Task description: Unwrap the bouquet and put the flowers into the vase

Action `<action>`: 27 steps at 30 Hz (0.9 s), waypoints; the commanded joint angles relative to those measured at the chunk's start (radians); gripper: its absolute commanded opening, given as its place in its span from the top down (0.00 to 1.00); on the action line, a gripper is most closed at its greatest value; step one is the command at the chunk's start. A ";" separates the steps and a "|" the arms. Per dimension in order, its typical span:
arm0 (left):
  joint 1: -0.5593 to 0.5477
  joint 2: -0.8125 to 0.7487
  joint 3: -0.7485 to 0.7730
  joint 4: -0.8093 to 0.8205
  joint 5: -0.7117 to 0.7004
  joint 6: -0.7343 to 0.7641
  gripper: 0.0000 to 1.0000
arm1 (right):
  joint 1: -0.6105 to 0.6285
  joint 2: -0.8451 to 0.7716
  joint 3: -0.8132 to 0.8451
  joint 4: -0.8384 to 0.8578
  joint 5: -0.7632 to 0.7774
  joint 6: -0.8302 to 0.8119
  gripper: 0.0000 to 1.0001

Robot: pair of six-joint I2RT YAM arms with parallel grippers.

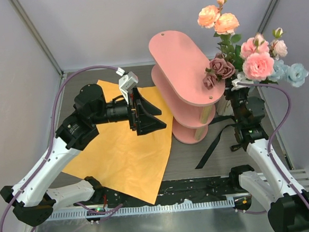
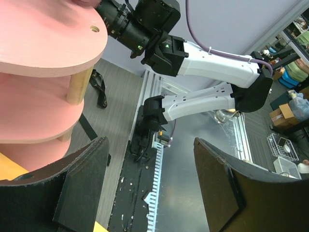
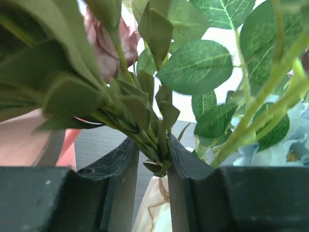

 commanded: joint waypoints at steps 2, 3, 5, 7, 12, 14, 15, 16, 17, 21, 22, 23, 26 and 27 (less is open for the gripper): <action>0.003 -0.021 -0.008 0.057 0.018 -0.015 0.25 | -0.002 -0.023 0.074 -0.115 0.021 0.036 0.62; 0.003 -0.019 -0.010 0.057 0.021 -0.015 0.25 | -0.002 -0.026 0.085 -0.137 0.020 0.037 0.61; 0.003 -0.016 -0.013 0.064 0.021 -0.020 0.25 | -0.002 -0.032 0.114 -0.198 0.017 0.043 0.58; 0.003 -0.015 -0.016 0.069 0.024 -0.023 0.25 | -0.002 -0.035 0.151 -0.270 0.024 0.063 0.55; 0.003 -0.010 -0.016 0.075 0.025 -0.027 0.25 | -0.001 -0.049 0.232 -0.446 0.052 0.112 0.49; 0.003 -0.009 -0.016 0.077 0.027 -0.027 0.25 | -0.001 -0.059 0.249 -0.508 0.060 0.120 0.45; 0.003 -0.007 -0.013 0.077 0.027 -0.027 0.25 | -0.001 -0.067 0.261 -0.534 0.066 0.126 0.43; 0.003 -0.007 -0.014 0.075 0.028 -0.029 0.25 | -0.001 -0.072 0.286 -0.592 0.072 0.135 0.40; 0.003 -0.007 -0.014 0.075 0.028 -0.029 0.25 | -0.001 -0.075 0.298 -0.621 0.080 0.143 0.37; 0.003 -0.009 -0.016 0.078 0.028 -0.029 0.25 | -0.002 -0.089 0.372 -0.770 0.084 0.166 0.20; 0.003 -0.007 -0.016 0.080 0.030 -0.029 0.25 | -0.001 -0.096 0.386 -0.828 0.095 0.181 0.19; 0.003 -0.004 -0.014 0.080 0.028 -0.030 0.25 | -0.001 -0.099 0.398 -0.856 0.098 0.186 0.18; 0.003 -0.006 -0.014 0.078 0.032 -0.029 0.25 | -0.001 -0.112 0.444 -0.973 0.101 0.221 0.15; 0.003 -0.006 -0.014 0.078 0.033 -0.029 0.25 | -0.002 -0.113 0.471 -1.005 0.100 0.227 0.15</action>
